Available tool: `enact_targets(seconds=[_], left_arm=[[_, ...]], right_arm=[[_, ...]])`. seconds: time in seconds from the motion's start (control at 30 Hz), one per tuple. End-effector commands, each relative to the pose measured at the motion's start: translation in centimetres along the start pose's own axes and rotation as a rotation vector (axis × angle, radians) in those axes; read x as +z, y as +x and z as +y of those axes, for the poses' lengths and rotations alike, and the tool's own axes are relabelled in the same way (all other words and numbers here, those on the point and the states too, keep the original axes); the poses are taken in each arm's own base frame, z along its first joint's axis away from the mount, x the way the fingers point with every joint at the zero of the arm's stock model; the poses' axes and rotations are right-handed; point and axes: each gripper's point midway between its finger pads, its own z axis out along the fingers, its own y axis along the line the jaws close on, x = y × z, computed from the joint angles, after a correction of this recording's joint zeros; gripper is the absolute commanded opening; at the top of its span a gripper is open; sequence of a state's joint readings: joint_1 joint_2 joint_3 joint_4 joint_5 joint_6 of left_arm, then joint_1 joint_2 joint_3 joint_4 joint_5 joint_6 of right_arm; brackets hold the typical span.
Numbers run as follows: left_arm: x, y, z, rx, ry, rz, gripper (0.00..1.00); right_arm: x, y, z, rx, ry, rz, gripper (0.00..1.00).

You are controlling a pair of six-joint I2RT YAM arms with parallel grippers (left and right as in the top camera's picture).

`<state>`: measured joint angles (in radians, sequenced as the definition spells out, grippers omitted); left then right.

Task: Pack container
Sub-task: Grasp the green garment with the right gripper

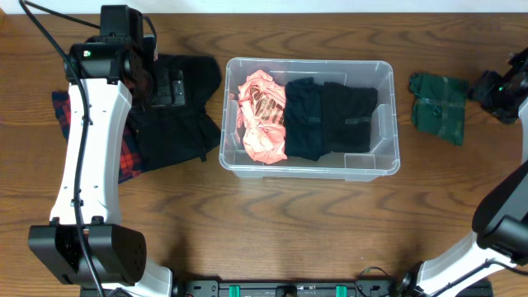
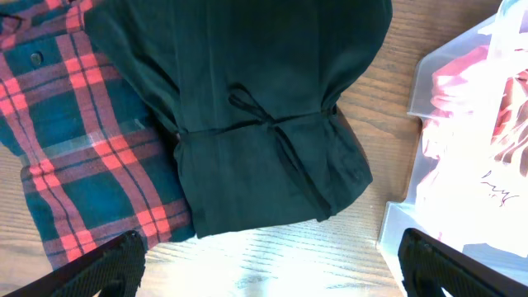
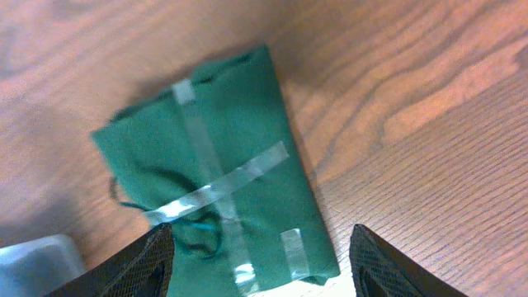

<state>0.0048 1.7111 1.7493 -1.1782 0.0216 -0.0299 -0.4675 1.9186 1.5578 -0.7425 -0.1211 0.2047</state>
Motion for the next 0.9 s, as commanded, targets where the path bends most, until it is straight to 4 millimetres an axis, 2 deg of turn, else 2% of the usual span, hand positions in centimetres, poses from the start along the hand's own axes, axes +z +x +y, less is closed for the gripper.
enact_targets(seconds=[0.0, 0.37, 0.6, 0.67, 0.77, 0.87], left_arm=[[-0.3, -0.4, 0.2, -0.012, -0.01, -0.013, 0.98], [-0.3, -0.4, 0.2, -0.011, -0.01, -0.013, 0.98], [-0.3, -0.4, 0.2, -0.012, -0.01, -0.013, 0.98], [-0.3, -0.4, 0.2, -0.011, -0.01, -0.013, 0.98], [-0.3, -0.4, 0.2, -0.012, -0.01, -0.013, 0.98], [-0.3, -0.4, 0.2, -0.011, -0.01, -0.013, 0.98]], right_arm=[[2.1, 0.6, -1.6, 0.011, 0.04, 0.036, 0.68], [8.1, 4.6, -2.9, -0.04, 0.029, 0.203, 0.7], [10.5, 6.8, -2.8, -0.037, -0.005, 0.279, 0.7], [10.7, 6.8, -2.4, -0.035, -0.03, 0.279, 0.63], [10.7, 6.5, -1.0, -0.062, -0.118, 0.268, 0.4], [10.6, 6.5, -0.1, -0.082, -0.172, 0.266, 0.36]])
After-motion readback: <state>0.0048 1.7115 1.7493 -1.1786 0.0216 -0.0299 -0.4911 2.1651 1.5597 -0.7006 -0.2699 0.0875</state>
